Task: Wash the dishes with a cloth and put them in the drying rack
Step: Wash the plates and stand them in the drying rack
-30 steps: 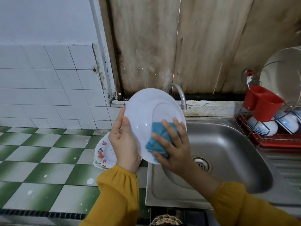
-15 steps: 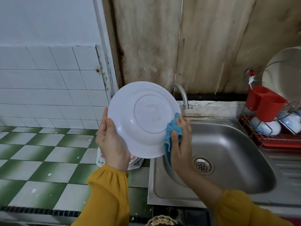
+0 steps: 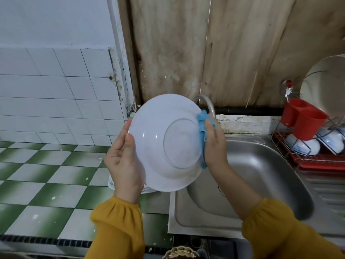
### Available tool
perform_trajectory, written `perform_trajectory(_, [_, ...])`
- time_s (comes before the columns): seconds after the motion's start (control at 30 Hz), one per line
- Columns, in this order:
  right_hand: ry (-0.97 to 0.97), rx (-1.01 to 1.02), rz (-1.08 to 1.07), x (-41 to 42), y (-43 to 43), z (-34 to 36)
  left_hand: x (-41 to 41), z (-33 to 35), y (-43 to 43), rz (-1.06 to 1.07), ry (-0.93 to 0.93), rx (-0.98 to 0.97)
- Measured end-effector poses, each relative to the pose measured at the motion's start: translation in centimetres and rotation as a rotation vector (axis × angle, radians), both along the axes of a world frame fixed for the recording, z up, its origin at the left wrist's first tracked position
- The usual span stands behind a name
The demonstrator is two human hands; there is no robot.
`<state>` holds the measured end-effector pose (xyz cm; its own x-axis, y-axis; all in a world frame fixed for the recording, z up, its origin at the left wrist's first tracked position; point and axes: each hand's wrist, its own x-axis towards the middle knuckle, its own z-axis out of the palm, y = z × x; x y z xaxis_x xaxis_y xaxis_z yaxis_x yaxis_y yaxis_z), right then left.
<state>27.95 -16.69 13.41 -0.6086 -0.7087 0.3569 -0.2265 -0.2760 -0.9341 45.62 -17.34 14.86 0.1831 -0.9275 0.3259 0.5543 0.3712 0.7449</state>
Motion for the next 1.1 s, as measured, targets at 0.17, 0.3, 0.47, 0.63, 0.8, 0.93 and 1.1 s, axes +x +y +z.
perform_trajectory(0.17, [-0.222,0.078,-0.083,0.2,0.0,-0.6,0.7,0.5,-0.2,-0.034,-0.128,-0.049])
perform_trajectory(0.3, [0.408,-0.076,-0.039,0.5,-1.1,3.3,0.1,0.2,-0.2,-0.131,-0.357,-0.101])
perform_trajectory(0.47, [0.896,-0.146,-0.033,2.6,-1.5,3.0,-0.8,-0.3,0.3,-0.098,-0.294,-0.079])
perform_trajectory(0.63, [-0.079,0.067,-0.134,-0.8,-2.8,1.2,-0.8,-1.5,1.2,-0.018,-0.175,-0.007])
perform_trajectory(0.8, [0.236,0.129,-0.152,0.8,-2.2,2.4,-1.7,-0.7,1.2,-0.079,-0.249,-0.048])
perform_trajectory(0.93, [0.893,-0.166,-0.073,4.5,-0.4,2.1,-2.3,-0.3,1.3,-0.004,-0.275,-0.055])
perform_trajectory(1.1, [0.097,-0.079,-0.062,0.8,-2.7,0.8,-1.3,-0.8,1.6,0.032,-0.240,-0.047])
